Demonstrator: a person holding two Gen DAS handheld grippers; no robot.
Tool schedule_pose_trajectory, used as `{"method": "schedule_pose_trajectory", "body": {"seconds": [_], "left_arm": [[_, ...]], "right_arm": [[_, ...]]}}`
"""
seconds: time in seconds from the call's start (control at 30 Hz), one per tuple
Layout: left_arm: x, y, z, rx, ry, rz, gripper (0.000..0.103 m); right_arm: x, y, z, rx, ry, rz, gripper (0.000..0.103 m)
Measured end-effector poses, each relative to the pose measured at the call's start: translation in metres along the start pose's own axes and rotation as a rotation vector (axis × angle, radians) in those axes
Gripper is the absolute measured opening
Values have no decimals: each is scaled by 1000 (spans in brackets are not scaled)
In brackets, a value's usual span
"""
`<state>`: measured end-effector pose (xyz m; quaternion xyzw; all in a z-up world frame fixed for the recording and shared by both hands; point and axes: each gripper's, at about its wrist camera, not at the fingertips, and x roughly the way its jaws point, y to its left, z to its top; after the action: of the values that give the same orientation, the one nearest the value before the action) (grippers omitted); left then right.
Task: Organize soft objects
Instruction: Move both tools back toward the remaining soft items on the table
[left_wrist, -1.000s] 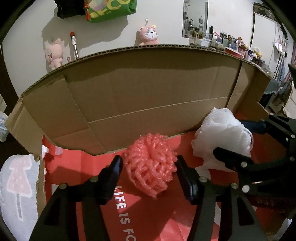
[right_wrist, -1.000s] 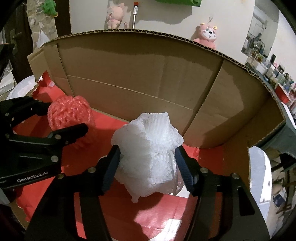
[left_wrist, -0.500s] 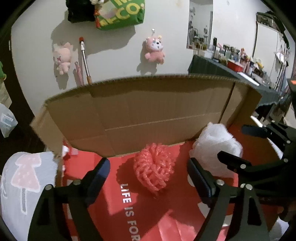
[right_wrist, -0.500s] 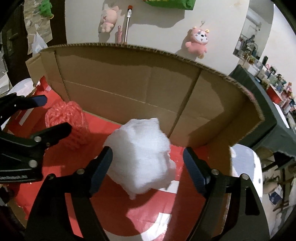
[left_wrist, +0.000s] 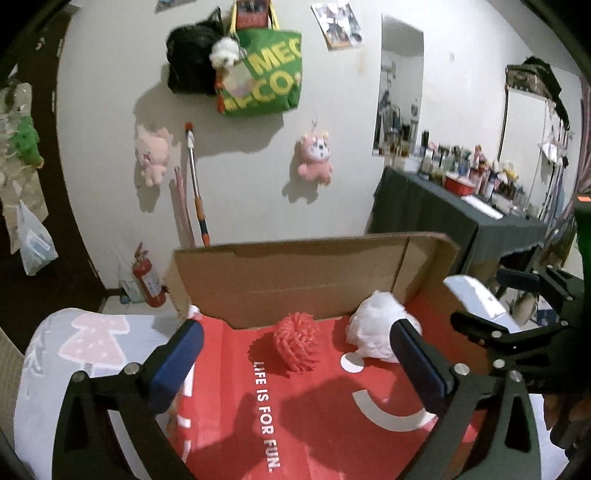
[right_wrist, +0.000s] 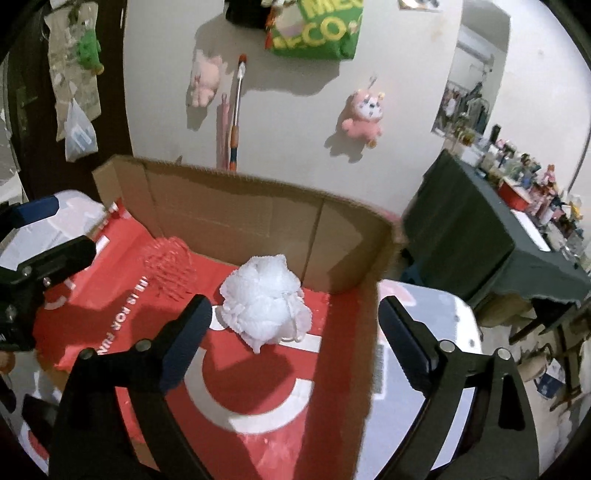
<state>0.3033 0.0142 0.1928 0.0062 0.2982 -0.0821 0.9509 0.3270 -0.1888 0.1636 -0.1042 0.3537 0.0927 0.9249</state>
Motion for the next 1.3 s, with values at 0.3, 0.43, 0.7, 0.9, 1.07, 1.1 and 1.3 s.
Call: {"method": "schedule_pose_trajectory", "body": {"seconds": [0.3,0.43,0.7,0.9,1.07,1.1,1.3], "left_arm": [[-81,-17,-11,8,-131,10,103],[-110,-22,-24,17,-176,20,103],[-173,-30,-61,26,-301,34,103],[-212,-36,-97,19,-375,25,103],[-236,-47,-130,30,-410,25,103],[-240,-50,-138,35,-413,25,103],[-237,-53,-180,12,-374,3,103]], "right_arm": [[-98,-7,-20,48,-146,6,99],[-138,-4,-36,47,-213,-7,99],[-207,7,-85,60,-339,-5,99],[-253,27,-132,34,-452,-45,99],[-271,39,-169,47,-496,-46,103],[-272,41,-178,54,-495,-38,103],[-261,57,-220,73,-464,-72,103]]}}
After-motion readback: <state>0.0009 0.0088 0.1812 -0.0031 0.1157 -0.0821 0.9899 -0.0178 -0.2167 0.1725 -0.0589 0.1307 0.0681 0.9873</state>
